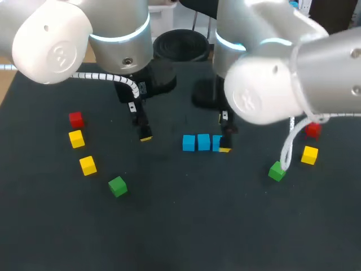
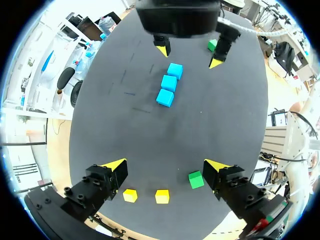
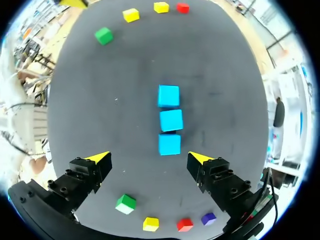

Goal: Place the blue cubes, place green cubes on the blue cubes, place the yellow cubes on the green cubes, then place the red cubes on the yellow cubes, and place purple cube on the red cubes.

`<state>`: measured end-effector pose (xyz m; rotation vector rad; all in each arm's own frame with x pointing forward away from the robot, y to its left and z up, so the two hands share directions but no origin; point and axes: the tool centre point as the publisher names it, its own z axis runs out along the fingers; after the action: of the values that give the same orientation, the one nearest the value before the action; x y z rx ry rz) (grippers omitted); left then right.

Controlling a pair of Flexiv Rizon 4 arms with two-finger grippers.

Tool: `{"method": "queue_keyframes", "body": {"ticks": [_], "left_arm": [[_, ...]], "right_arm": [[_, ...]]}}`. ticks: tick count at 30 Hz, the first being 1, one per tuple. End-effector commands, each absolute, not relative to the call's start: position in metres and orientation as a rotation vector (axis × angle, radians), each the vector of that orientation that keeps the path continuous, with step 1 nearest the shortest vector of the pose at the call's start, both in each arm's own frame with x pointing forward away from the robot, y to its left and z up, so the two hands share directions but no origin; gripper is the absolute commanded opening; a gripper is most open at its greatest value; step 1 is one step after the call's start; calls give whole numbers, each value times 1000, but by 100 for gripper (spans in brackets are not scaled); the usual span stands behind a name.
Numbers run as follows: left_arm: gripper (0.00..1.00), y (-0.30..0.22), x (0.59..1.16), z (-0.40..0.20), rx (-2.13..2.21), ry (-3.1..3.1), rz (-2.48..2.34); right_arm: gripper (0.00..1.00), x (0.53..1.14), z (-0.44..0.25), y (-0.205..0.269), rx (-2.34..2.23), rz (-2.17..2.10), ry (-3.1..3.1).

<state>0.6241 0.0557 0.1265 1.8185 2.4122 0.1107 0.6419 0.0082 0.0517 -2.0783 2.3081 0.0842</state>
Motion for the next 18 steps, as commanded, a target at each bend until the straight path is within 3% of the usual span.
{"method": "queue_keyframes", "body": {"ticks": [1, 18], "left_arm": [[100, 56, 624, 126, 1816, 2412, 112], [100, 56, 624, 126, 1816, 2412, 112]], "right_arm": [[100, 643, 39, 4, -1972, -52, 2256], [100, 659, 16, -2, -2021, 17, 2165]]}}
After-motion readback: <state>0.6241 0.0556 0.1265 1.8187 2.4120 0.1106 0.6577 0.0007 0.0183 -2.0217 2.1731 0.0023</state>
